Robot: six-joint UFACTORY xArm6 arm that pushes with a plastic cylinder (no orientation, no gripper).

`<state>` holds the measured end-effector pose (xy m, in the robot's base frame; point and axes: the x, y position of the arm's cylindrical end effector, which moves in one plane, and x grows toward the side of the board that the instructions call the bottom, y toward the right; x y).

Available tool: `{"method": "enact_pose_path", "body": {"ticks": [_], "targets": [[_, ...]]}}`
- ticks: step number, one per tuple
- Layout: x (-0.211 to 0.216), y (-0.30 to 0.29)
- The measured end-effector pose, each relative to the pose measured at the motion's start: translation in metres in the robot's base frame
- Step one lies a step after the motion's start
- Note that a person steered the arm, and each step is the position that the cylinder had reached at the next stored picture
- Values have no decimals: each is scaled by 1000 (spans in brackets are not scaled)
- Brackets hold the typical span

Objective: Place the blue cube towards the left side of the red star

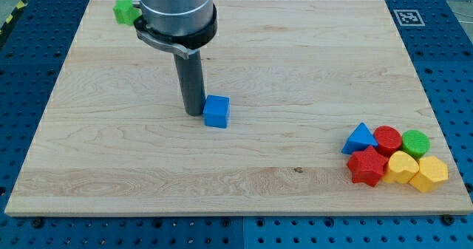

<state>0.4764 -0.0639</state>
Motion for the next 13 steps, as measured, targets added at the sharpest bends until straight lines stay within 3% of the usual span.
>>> {"method": "enact_pose_path", "body": {"ticks": [2, 7, 13], "targets": [[15, 28], [3, 101], [3, 115]]}}
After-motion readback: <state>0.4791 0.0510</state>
